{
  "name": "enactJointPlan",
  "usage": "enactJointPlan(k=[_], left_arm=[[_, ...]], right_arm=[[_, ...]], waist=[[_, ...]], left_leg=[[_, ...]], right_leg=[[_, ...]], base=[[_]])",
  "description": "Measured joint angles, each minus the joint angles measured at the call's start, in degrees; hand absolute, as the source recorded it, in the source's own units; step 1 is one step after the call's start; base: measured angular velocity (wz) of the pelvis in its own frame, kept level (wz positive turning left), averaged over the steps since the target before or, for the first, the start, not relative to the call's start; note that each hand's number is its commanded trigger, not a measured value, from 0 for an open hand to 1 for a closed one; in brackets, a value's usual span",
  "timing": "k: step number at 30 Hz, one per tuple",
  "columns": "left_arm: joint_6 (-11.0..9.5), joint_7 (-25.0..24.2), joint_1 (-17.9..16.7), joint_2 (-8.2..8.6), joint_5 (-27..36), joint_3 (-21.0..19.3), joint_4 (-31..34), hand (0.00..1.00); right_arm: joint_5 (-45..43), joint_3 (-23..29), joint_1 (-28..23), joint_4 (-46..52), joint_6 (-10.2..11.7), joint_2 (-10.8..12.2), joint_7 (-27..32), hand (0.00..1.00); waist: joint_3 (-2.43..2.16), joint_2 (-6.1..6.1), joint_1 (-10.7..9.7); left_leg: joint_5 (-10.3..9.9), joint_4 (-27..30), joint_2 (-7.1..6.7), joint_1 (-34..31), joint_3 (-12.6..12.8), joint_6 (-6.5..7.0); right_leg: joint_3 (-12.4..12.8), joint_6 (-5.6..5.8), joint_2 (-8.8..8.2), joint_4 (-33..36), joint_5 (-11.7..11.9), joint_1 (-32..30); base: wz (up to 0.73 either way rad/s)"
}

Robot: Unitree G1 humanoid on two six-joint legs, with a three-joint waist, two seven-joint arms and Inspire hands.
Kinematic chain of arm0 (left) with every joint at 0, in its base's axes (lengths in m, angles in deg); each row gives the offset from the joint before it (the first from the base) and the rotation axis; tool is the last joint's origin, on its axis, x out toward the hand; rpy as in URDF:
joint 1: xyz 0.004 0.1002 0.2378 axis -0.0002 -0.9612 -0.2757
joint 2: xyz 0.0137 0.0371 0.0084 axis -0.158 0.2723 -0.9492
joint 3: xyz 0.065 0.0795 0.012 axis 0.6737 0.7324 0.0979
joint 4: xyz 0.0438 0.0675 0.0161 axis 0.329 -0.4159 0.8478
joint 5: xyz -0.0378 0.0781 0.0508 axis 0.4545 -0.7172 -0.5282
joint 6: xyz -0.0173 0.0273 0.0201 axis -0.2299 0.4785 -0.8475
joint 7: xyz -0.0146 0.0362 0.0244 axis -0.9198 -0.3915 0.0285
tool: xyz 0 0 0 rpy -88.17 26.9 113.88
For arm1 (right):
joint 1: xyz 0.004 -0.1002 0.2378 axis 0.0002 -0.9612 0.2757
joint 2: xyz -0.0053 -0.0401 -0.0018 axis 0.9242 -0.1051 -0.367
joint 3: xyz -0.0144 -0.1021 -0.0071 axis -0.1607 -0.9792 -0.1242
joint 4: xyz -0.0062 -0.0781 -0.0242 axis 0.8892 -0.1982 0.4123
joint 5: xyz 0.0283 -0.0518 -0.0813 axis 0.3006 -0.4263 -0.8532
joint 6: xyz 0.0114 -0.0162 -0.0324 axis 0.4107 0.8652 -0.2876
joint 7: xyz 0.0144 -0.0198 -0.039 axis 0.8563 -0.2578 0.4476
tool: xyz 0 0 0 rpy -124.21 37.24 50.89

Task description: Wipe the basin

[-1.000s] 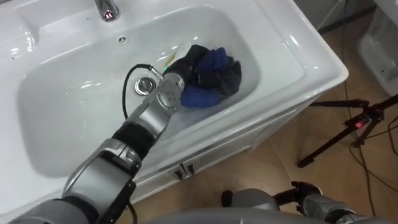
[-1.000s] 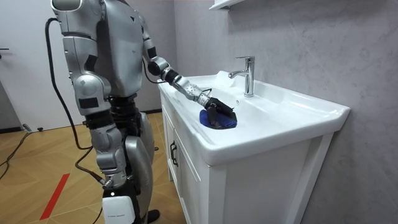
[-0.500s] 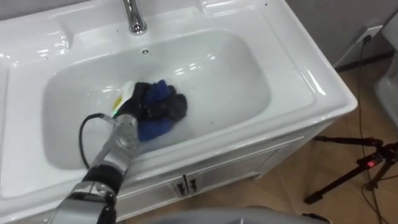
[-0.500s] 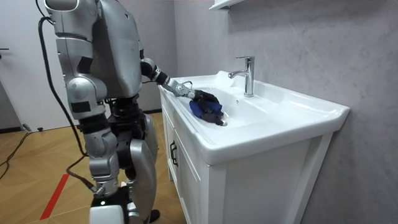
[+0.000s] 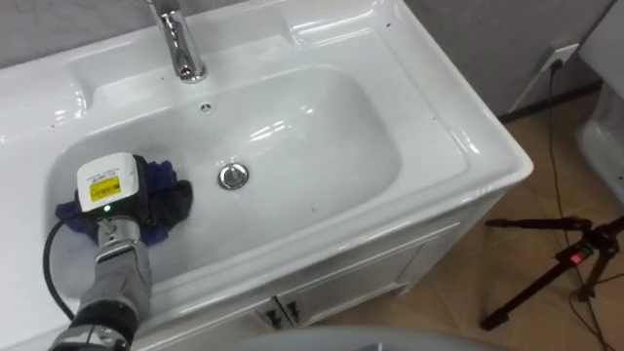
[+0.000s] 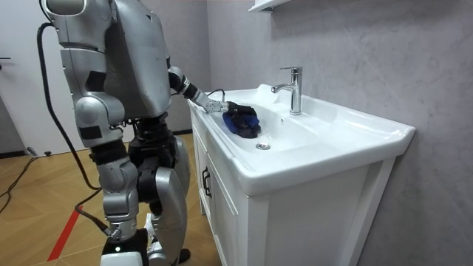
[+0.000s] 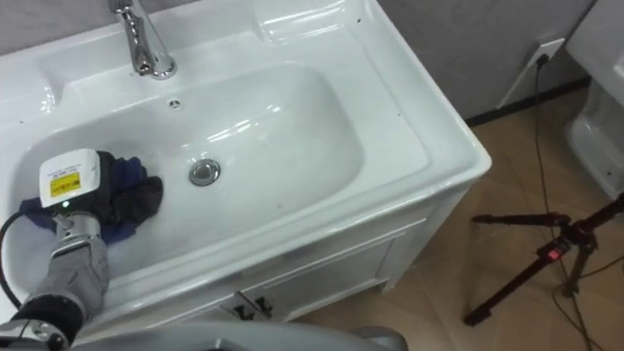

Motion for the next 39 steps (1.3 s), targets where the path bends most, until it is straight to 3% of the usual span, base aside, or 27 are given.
enactJointPlan(k=[2, 9, 18, 22, 26, 31, 39], left_arm=[[1.1, 0.0, -0.2, 0.67, -0.1, -1.0, 0.0, 1.0], [1.8, 0.1, -0.2, 0.96, 0.2, -1.8, 0.3, 1.0], [1.1, -0.9, 0.2, 2.63, 5.5, -3.9, 4.3, 1.0], [0.5, -1.8, -1.3, 3.87, 8.4, -4.4, 10.8, 1.0], [0.3, -2.5, -3.4, 5.01, 9.9, -3.2, 19.5, 1.0], [-1.6, -2.7, -3.7, 5.57, 11.1, -2.9, 26.5, 1.0], [-4.7, -2.1, -3.7, 5.37, 12.0, -3.9, 40.2, 1.0]], right_arm=[[0.0, 0.1, -0.1, 0.0, 0.0, 0.0, -0.3, 0.0], [1.1, -0.1, 0.4, 0.0, 1.1, -0.5, -0.1, 0.0], [5.6, -0.3, 0.9, 0.5, 6.4, -0.9, 3.0, 0.0], [8.7, -0.2, 0.6, 1.8, 8.8, -0.7, 2.9, 0.0], [12.7, -0.3, 0.7, 2.0, 10.6, -0.3, 2.4, 0.0], [15.5, -0.3, 0.5, 2.2, 12.9, 0.1, 1.9, 0.0], [16.3, -1.8, 0.4, 1.1, 13.2, -0.1, -0.3, 0.0]], waist=[[-0.02, 0.01, 0.0], [-0.02, 0.06, 0.6], [0.28, 0.63, -0.2], [0.63, 1.0, -0.5], [1.47, 0.88, -0.3], [1.57, 1.35, -0.2], [1.39, 2.33, 1.1]], left_leg=[[0.0, 0.0, 0.22, 0.4, 0.0, -0.01], [0.1, 0.0, 0.83, 0.5, 0.0, -0.24], [-0.2, 0.0, 0.76, -0.7, -2.0, -0.86], [-0.2, 0.1, 0.7, -2.7, -3.4, -1.0], [-0.2, 0.7, 0.75, -4.3, -4.9, -1.02], [-0.3, 0.7, 0.66, -5.8, -5.7, -1.1], [-0.3, 0.6, 0.55, -5.9, -6.0, -1.1]], right_leg=[[0.2, -0.29, 0.17, 0.0, -0.2, 0.5], [0.3, -0.88, 0.57, -0.2, -0.2, 0.6], [-1.4, -0.98, 0.3, -1.1, -0.3, 0.6], [-2.9, -0.9, 0.07, -0.9, -0.2, -0.7], [-4.6, -0.9, -0.08, -0.3, -0.2, -1.6], [-5.0, -0.87, -0.22, -0.2, -0.2, -3.1], [-5.3, -0.83, -0.28, -0.3, -0.2, -3.2]], base=[[-0.02], [-0.02], [0.11], [0.21], [0.26], [0.04], [-0.01]])
